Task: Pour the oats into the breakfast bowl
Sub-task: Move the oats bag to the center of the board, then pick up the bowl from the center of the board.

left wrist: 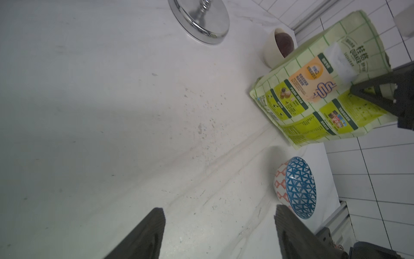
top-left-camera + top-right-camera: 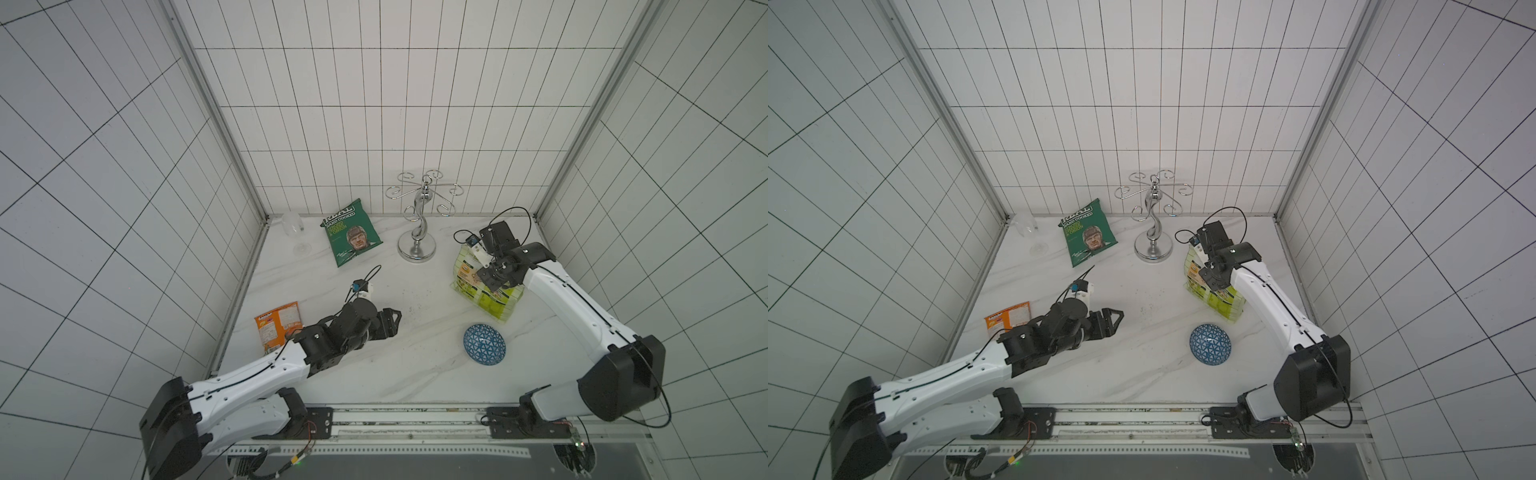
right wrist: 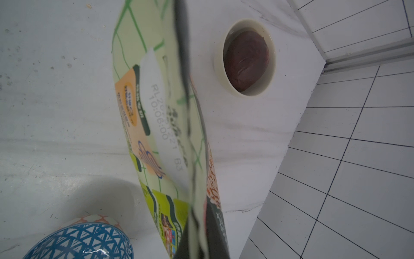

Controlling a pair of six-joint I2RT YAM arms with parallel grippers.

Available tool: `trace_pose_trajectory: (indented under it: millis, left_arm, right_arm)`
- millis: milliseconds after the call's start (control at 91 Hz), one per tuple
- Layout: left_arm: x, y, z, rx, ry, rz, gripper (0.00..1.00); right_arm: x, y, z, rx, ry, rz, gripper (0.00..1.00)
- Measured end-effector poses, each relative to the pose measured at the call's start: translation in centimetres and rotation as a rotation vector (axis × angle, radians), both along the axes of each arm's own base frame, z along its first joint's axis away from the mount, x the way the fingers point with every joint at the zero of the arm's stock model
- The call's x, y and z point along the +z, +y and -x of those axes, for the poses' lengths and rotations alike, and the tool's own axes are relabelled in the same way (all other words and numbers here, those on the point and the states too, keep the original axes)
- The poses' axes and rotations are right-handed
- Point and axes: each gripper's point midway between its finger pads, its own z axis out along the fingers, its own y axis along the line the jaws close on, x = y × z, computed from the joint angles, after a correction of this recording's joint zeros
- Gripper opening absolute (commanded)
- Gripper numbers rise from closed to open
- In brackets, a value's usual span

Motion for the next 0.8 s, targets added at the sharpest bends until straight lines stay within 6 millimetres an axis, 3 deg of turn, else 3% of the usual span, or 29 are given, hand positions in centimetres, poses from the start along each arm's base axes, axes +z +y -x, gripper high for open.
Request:
trace_pose_trajectory:
  millis: [88, 198, 385, 528, 682, 803]
  left_arm:
    - [0.1, -3.1, 0.6, -0.066, 0.009, -0.013, 0.79]
    - [-0.1, -7.0, 1.3, -0.147, 0.018, -0.025, 0.79]
    - [-1.3, -12.3, 2.7, -0.264, 0.042, -0.061, 0.77]
    - [-2.7, -15.3, 3.2, -0.319, 0.07, -0.093, 0.71]
    - [-4.1, -18.2, 3.6, -0.371, 0.094, -0.147, 0.65]
    - [-5.6, -19.7, 3.9, -0.388, 0.103, -0.196, 0.65]
  right_arm:
    - [0.0, -0.6, 0.3, -0.028, -0.004, -0.011, 0.02]
    - [0.2, -1.2, 0.5, -0.072, -0.023, -0.03, 0.42]
    - [4.9, -1.8, 1.0, -0.135, -0.191, -0.151, 0.76]
    - [7.7, -2.5, 2.8, -0.17, -0.3, -0.256, 0.82]
    - [8.8, -3.5, 5.2, -0.221, -0.392, -0.354, 0.88]
    - [10.1, -4.6, 7.3, -0.262, -0.477, -0.441, 0.87]
